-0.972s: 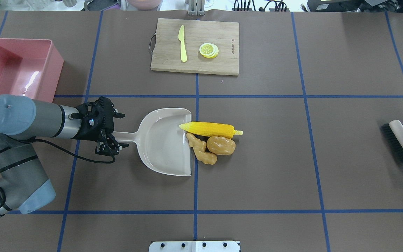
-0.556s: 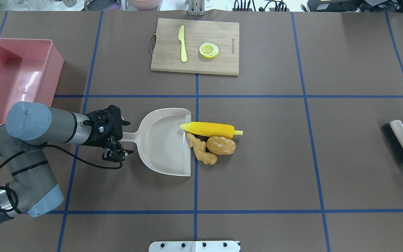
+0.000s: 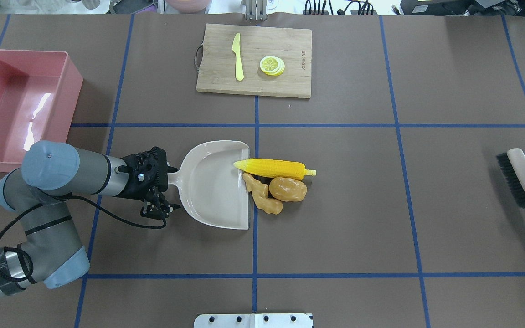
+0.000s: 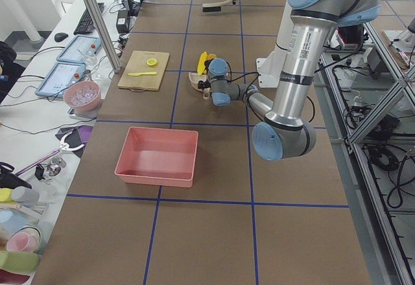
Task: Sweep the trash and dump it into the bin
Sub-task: 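Grasp the white-handled brush with the right gripper and bring it over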
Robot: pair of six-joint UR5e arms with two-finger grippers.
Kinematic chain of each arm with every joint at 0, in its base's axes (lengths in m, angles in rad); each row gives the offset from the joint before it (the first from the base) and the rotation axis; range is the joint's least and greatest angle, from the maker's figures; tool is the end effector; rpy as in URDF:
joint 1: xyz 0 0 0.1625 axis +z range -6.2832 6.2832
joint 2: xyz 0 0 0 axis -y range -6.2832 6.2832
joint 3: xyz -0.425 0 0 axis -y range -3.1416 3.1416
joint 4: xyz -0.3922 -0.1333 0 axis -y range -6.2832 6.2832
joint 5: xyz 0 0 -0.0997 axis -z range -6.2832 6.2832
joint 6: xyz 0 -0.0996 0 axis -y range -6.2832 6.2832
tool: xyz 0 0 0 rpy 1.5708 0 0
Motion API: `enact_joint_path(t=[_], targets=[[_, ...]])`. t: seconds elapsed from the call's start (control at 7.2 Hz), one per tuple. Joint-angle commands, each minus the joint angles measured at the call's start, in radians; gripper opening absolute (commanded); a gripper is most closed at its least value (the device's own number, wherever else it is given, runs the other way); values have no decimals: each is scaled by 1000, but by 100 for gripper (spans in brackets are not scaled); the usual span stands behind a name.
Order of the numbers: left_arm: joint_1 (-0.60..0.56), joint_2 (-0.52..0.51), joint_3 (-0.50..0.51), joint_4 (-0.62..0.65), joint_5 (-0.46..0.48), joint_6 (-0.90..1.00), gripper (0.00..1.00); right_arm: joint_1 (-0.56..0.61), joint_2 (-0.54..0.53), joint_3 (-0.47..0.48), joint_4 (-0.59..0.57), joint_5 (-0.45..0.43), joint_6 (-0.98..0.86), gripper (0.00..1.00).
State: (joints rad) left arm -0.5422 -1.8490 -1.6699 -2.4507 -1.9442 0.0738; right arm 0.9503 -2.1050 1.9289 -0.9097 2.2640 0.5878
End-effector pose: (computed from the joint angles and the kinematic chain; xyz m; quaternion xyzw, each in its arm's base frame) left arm 0.4642 -0.3928 0.3604 0.4442 0.3988 0.5092 0.6199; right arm -0.1141 -0.2794 0.6183 -0.0015 -0.3997 -0.0965 0.9116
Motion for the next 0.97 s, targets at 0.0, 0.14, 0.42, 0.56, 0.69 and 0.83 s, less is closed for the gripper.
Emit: enact_joint_path(t=[0.0, 0.14, 0.42, 0.56, 0.69, 0.83], targets=[[1, 8, 4, -22, -2, 0, 96, -92, 67, 201, -152, 14, 141, 0], [1, 11, 10, -51, -1, 0, 96, -166, 173, 232, -238, 8, 256, 0], [1, 5, 25, -60, 1, -3, 96, -302, 418, 232, -405, -7, 474, 0], [1, 4, 25, -60, 1, -2, 96, -353, 530, 226, -507, -52, 507, 0], [1, 4, 25, -60, 1, 0, 96, -419, 630, 219, -603, -98, 521, 0], [1, 4, 25, -60, 1, 0, 96, -486, 743, 207, -709, -162, 573, 0]])
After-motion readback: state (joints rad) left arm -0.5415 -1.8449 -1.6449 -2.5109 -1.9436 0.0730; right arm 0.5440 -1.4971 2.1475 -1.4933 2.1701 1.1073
